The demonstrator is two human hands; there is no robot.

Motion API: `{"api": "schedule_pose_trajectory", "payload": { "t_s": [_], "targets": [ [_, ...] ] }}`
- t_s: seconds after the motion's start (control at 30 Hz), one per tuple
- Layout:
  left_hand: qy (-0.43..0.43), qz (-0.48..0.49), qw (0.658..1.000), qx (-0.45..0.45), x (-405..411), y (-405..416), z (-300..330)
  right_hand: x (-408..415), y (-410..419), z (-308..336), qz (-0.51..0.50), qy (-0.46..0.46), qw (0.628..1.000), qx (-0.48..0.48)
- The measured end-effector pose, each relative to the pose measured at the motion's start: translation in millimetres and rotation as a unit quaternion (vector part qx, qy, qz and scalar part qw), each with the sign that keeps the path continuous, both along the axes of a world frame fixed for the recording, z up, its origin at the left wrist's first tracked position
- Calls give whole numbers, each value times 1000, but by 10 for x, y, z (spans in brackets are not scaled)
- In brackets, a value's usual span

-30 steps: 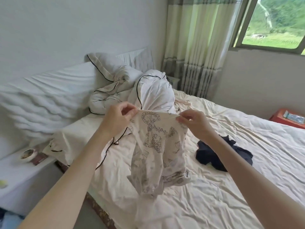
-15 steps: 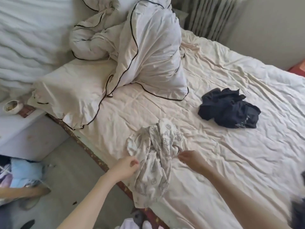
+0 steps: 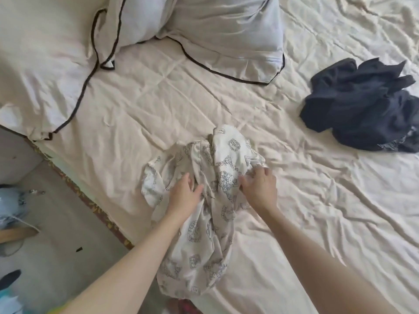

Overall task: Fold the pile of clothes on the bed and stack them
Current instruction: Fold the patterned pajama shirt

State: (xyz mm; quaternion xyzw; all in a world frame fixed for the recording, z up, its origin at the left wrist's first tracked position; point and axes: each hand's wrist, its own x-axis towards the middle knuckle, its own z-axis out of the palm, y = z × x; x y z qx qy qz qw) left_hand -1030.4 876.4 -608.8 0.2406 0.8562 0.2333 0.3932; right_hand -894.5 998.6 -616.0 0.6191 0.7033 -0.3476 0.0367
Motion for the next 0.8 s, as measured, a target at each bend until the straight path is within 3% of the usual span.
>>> {"api": "schedule_pose_trajectory", "payload": {
  "t_s": [0.07, 0.27, 0.37, 0.5, 0.63, 0.8],
  "targets": [
    [-20, 40, 999, 28, 28, 168, -84, -31, 100, -101, -12, -4, 1000, -10],
    [-86, 203, 975, 20, 124, 371, -33, 204, 52, 28, -67, 145, 985, -61],
    [-85, 251, 964, 22, 46, 102, 95, 573, -4, 174, -145, 190, 969, -66],
    [-68, 313, 947, -5, -125, -541, 275, 1134, -88, 293, -229, 167, 956, -74],
    [-65, 322, 944, -43, -118, -989, 353, 1547, -254, 298, -365, 147, 915, -93],
    [-106, 227, 956, -150, 109, -1367, 357, 1852, -571, 228, -479, 113, 852, -177]
  ]
}}
